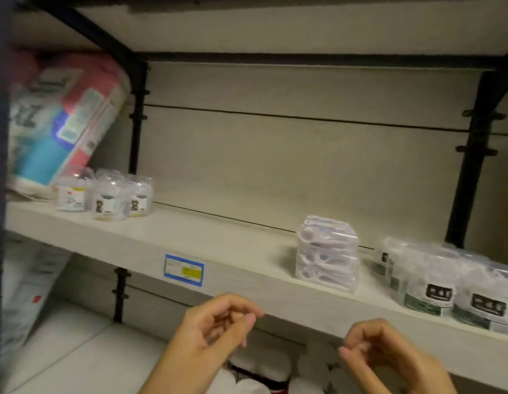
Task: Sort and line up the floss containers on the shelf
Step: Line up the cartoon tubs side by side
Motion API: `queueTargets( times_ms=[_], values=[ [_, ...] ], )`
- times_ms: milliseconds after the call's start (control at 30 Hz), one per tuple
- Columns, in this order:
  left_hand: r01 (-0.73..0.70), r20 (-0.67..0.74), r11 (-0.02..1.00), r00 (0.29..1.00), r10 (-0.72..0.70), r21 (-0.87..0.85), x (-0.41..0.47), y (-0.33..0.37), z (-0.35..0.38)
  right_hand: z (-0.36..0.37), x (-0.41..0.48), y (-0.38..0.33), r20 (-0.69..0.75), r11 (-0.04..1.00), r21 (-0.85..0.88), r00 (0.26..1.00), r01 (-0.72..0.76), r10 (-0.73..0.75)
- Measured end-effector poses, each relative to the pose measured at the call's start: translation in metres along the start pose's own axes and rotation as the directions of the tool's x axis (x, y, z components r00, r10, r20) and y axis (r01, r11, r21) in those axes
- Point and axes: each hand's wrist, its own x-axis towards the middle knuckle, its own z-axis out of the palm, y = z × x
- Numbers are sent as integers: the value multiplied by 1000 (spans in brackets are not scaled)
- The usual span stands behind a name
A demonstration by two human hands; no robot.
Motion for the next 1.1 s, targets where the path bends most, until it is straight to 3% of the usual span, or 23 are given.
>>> queueTargets(
  times_ms=[233, 533, 833, 933, 1100],
  values=[
    [-155, -33, 982, 987, 159, 108, 8, 10, -121, 93, 22, -47, 83, 999, 12, 996, 34, -35],
    [-155, 27, 955, 988, 153, 252, 39, 17, -290, 246, 69, -123, 53, 987, -14, 986, 161, -160],
    [-160, -203, 845, 933, 299, 510, 128, 15, -390, 333, 162, -178, 120, 989, -70, 985, 131, -122],
    [-31, -266, 825, 939, 217, 565, 159, 10, -406, 356, 197, -177, 143, 982, -163, 987, 91, -68],
    [148, -232, 842, 972, -28, 520, 185, -4, -428, 386, 231, -166, 199, 983, -186, 979, -1, 39]
  ],
)
